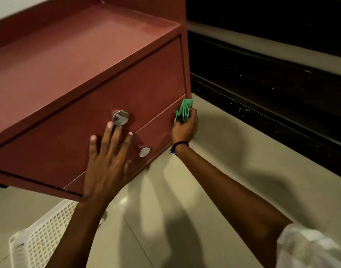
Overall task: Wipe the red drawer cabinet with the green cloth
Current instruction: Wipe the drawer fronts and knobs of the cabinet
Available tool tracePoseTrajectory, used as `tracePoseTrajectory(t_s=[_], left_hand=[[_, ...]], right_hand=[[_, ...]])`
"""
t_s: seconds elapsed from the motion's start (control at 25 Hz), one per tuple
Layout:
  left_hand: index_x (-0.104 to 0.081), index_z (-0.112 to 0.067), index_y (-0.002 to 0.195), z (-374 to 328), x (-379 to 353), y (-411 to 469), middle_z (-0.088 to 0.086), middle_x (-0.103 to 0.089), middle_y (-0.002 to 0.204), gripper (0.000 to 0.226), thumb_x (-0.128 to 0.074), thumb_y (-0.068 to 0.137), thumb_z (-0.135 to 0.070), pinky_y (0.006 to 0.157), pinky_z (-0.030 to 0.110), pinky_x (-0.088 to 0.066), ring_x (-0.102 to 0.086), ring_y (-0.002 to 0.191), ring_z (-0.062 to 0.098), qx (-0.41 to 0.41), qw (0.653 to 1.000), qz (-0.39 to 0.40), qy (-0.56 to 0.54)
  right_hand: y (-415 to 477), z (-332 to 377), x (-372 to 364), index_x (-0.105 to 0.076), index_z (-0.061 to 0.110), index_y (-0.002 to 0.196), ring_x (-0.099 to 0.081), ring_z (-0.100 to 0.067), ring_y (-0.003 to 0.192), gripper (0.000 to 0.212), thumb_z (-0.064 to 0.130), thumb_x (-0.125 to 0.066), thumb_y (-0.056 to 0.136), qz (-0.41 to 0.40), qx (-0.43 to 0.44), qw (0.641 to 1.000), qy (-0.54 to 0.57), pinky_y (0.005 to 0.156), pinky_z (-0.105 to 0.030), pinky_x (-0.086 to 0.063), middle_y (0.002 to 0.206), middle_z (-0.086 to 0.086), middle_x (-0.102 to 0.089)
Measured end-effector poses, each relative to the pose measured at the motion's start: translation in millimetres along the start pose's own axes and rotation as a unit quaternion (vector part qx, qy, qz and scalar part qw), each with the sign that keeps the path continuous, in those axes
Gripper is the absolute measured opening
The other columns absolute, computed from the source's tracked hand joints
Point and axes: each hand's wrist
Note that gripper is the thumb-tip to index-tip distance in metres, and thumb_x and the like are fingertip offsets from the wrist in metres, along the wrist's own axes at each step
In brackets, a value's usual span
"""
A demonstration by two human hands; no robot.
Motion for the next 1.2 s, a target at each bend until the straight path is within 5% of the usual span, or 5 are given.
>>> tracePoseTrajectory(t_s=[0.2,0.36,0.72,0.96,1.2], left_hand=[[-0.039,-0.015,0.150,-1.6,-2.9,-1.3,0.015,-0.012,0.166,0.079,-0.072,0.079,-0.026,0.121,0.054,0.001,-0.001,0.155,0.031,0.003,1.000,0.009,0.014],[-0.039,-0.016,0.151,-6.3,-4.1,2.1,0.017,-0.012,0.165,0.080,-0.073,0.078,-0.026,0.120,0.054,0.010,0.000,0.154,0.034,0.006,0.999,0.007,0.032],[-0.040,-0.015,0.150,-1.1,-1.0,-4.0,0.015,-0.011,0.166,0.081,-0.075,0.078,-0.025,0.121,0.053,0.001,-0.003,0.155,0.031,-0.003,1.000,0.019,0.025],[-0.034,-0.013,0.153,12.3,2.2,-23.6,0.011,-0.002,0.168,0.082,-0.070,0.081,-0.027,0.123,0.052,-0.007,-0.002,0.155,0.027,-0.015,0.997,0.055,0.052],[-0.034,-0.014,0.153,8.6,2.8,-29.5,0.011,-0.004,0.167,0.082,-0.070,0.081,-0.025,0.123,0.051,-0.011,-0.003,0.155,0.027,-0.003,0.997,0.056,0.049]], right_hand=[[-53.8,-26.3,19.2,-0.064,0.008,0.100,-0.058,-0.018,0.094,0.052,-0.019,-0.041,0.062,0.124,0.152,0.980,0.003,0.085,-0.038,-0.054,0.103,-0.005,-0.056],[-95.4,-54.1,25.5,-0.064,0.010,0.113,-0.059,-0.014,0.104,0.054,-0.020,-0.052,0.069,0.271,0.173,0.946,-0.036,0.095,-0.022,-0.050,0.113,-0.007,-0.057],[-82.9,-41.2,7.0,-0.063,0.006,0.106,-0.053,-0.007,0.092,0.041,-0.017,-0.056,0.074,0.131,0.062,0.989,0.025,0.084,-0.018,-0.045,0.107,-0.007,-0.059],[19.2,-64.7,-4.5,-0.063,0.002,0.122,-0.066,-0.030,0.105,0.046,0.000,-0.062,0.076,-0.023,-0.079,0.994,0.071,0.096,-0.047,-0.052,0.115,-0.015,-0.067],[-34.4,-79.2,-4.7,-0.062,0.001,0.122,-0.061,-0.033,0.110,0.051,-0.008,-0.054,0.073,0.048,0.023,0.998,0.027,0.101,-0.043,-0.048,0.119,-0.018,-0.062]])
Point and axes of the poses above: each hand's wrist, its own y-axis towards the middle knuckle, its own x-axis out of the back of the hand, z = x × y
